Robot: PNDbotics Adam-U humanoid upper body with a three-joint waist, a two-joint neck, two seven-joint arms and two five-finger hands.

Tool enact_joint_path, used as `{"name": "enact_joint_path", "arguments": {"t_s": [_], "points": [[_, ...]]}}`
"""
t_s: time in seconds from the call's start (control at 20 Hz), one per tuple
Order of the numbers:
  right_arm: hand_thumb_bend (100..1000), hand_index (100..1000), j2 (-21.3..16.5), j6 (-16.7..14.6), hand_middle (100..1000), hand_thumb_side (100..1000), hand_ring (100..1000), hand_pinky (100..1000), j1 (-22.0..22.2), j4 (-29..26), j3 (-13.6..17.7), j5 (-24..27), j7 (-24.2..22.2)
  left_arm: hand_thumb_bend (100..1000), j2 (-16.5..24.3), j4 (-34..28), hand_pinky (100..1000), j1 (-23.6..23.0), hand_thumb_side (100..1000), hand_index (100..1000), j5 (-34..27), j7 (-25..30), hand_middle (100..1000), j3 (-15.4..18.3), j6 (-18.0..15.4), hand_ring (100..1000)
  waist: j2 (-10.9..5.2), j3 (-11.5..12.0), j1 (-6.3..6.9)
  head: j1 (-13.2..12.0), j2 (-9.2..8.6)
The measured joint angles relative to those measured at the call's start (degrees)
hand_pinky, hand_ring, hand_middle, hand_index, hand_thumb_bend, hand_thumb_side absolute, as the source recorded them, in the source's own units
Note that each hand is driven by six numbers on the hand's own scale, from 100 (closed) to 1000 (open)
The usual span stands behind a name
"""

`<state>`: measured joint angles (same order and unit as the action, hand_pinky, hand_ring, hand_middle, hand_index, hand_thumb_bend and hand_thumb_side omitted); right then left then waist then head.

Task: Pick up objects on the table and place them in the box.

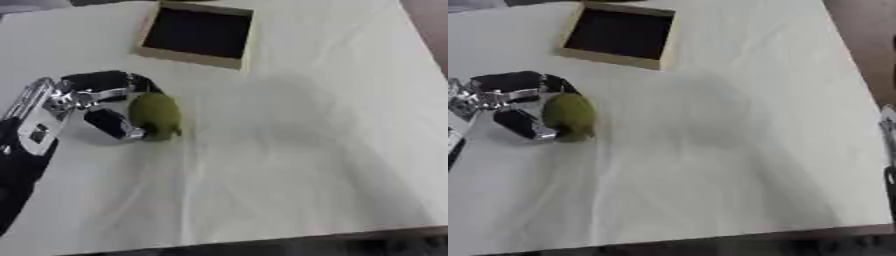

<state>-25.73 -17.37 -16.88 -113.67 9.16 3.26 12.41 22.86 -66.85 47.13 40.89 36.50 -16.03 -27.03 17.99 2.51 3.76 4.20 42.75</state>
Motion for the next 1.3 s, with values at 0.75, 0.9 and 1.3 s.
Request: {"name": "enact_joint_path", "arguments": {"t_s": [0.75,0.9,1.3], "points": [[100,766,0.5,0.3,595,559,737,796,0.1,0.0,0.0,0.0,0.3,100,0.3,-7.9,530,-1.8,217,651,-4.8,0.0,545,-0.7,0.0,513,0.03,0.3,-0.02,0.4,-0.03],[100,766,0.5,0.3,594,558,737,796,0.1,0.0,0.0,0.0,0.3,100,0.4,-9.7,525,-1.7,214,648,-5.6,-0.1,548,-0.5,-0.1,506,0.03,0.3,-0.02,0.4,-0.03],[100,766,0.5,0.1,595,546,735,795,-0.3,0.0,0.0,0.1,0.4,100,2.0,-12.7,521,1.5,191,655,-6.4,-2.0,582,0.6,-2.0,503,0.46,-0.2,-0.26,-0.1,-0.10]]}}
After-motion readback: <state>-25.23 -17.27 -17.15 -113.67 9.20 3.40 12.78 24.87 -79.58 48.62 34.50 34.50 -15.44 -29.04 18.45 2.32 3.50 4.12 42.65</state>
